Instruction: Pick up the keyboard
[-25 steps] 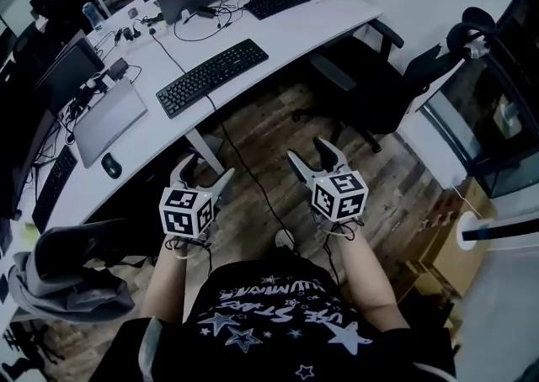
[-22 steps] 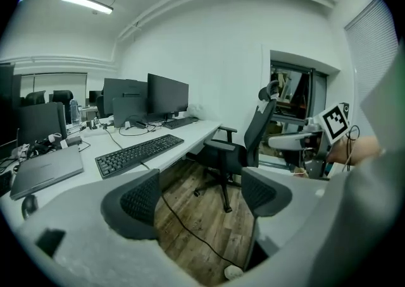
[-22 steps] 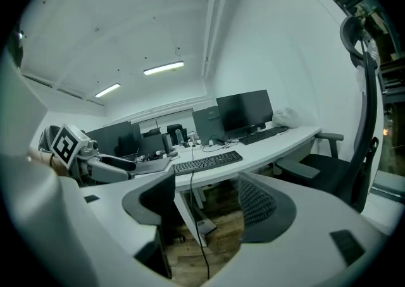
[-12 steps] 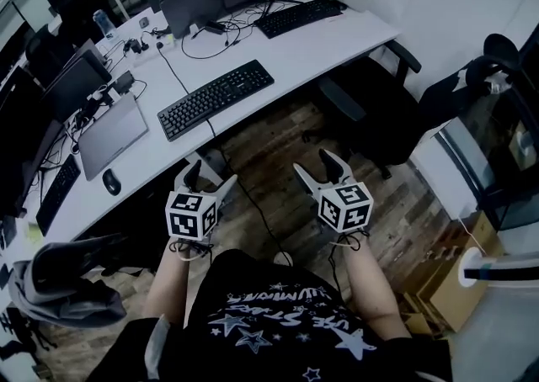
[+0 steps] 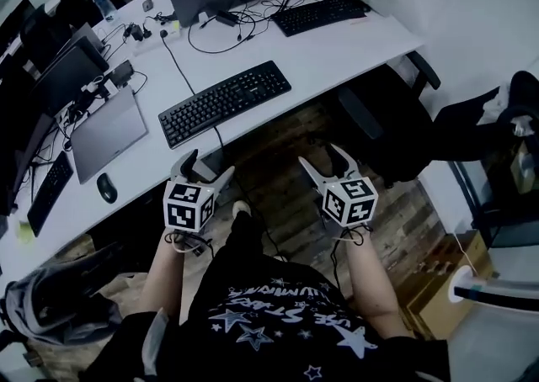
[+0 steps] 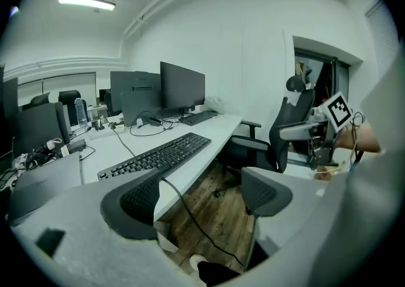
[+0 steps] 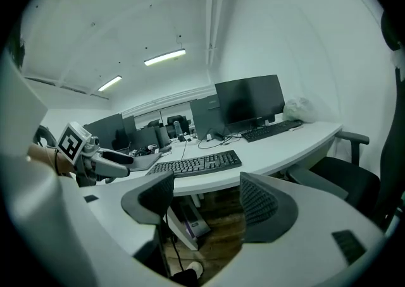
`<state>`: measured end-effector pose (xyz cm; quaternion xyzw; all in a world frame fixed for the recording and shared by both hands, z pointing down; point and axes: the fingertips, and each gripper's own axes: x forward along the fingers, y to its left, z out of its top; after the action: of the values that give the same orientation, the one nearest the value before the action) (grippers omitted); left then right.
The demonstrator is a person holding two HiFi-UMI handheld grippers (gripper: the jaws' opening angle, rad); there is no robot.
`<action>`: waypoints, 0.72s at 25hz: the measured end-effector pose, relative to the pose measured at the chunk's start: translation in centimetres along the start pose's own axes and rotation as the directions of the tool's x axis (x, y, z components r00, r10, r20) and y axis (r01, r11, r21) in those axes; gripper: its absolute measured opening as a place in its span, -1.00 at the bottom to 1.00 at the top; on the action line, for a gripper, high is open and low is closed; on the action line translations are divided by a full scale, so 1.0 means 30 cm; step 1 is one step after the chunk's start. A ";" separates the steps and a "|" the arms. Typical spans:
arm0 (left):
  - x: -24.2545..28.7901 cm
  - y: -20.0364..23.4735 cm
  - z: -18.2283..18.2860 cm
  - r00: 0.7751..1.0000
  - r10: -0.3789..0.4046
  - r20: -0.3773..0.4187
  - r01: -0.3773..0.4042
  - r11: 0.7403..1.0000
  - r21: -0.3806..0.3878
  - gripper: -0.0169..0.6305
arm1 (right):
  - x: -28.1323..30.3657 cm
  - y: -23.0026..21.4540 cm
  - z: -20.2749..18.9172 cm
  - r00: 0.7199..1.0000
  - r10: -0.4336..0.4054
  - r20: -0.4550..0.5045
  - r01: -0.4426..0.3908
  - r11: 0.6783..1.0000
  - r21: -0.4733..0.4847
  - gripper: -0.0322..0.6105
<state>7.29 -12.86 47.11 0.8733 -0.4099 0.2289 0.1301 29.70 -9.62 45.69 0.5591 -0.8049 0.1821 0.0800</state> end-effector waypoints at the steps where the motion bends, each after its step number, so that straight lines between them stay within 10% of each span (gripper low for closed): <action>1: 0.025 0.033 0.006 1.000 -0.002 -0.003 0.002 1.000 -0.006 0.29 | 0.041 -0.009 0.011 1.000 -0.002 -0.008 0.002 1.000 -0.002 0.07; 12: 0.246 0.395 0.069 0.999 0.002 -0.039 -0.002 1.000 -0.009 0.29 | 0.565 0.011 0.164 0.990 0.069 -0.120 -0.084 0.988 -0.129 0.22; 18: 0.298 0.536 0.044 0.998 0.009 -0.061 -0.010 1.000 -0.027 0.29 | 0.790 0.091 0.129 0.930 0.131 -0.342 -0.256 0.901 -0.350 0.61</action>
<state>0.21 -29.40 51.12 0.8621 -0.4131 0.2501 0.1534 18.88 -30.89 49.44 0.4127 -0.8542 0.1115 0.2961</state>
